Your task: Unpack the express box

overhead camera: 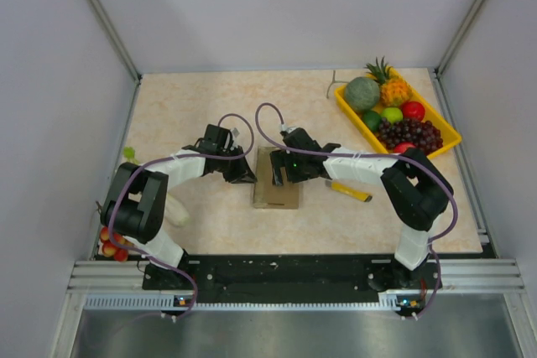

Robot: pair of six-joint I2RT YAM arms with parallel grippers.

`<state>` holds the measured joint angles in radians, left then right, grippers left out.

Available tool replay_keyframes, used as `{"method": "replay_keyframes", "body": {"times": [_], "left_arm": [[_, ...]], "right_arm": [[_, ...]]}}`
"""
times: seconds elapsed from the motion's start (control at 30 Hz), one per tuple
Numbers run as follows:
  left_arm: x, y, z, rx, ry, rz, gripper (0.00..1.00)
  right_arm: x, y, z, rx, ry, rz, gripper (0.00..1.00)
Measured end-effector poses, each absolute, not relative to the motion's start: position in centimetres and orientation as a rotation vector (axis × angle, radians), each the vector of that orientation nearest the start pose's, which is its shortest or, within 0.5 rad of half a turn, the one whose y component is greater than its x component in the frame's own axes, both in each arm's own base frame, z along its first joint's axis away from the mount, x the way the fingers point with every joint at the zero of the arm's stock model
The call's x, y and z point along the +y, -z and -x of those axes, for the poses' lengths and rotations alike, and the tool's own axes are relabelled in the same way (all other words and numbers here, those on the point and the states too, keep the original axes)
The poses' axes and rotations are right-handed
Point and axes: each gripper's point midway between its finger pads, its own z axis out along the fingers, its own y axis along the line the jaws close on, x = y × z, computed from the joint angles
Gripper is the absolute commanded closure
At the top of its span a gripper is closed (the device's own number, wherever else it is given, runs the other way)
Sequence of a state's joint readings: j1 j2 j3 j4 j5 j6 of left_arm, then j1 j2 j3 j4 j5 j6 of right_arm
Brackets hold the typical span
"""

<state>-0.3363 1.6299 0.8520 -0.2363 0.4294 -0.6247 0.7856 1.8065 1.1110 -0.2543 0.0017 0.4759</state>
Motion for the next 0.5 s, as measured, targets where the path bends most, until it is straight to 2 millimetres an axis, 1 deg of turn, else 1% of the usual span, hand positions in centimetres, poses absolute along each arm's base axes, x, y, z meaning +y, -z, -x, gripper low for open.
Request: {"method": "replay_keyframes", "body": {"times": [0.03,0.07,0.27,0.5], "left_arm": [[-20.25,-4.05,-29.12,2.705,0.883,0.223,0.90],[-20.26,-4.08,-29.13,2.704,0.886,0.223,0.92],[-20.27,-4.17,-29.18,2.703,0.891,0.223,0.96],[-20.23,-4.14,-29.19,2.703,0.887,0.225,1.00]], "right_arm": [[31.25,-3.47,-28.63,2.565,-0.488,0.397,0.17],[31.25,-3.47,-28.64,2.565,-0.488,0.394,0.18],[31.21,-3.45,-28.73,2.566,-0.484,0.381,0.21],[31.19,-3.45,-28.76,2.566,-0.482,0.375,0.22]]}}
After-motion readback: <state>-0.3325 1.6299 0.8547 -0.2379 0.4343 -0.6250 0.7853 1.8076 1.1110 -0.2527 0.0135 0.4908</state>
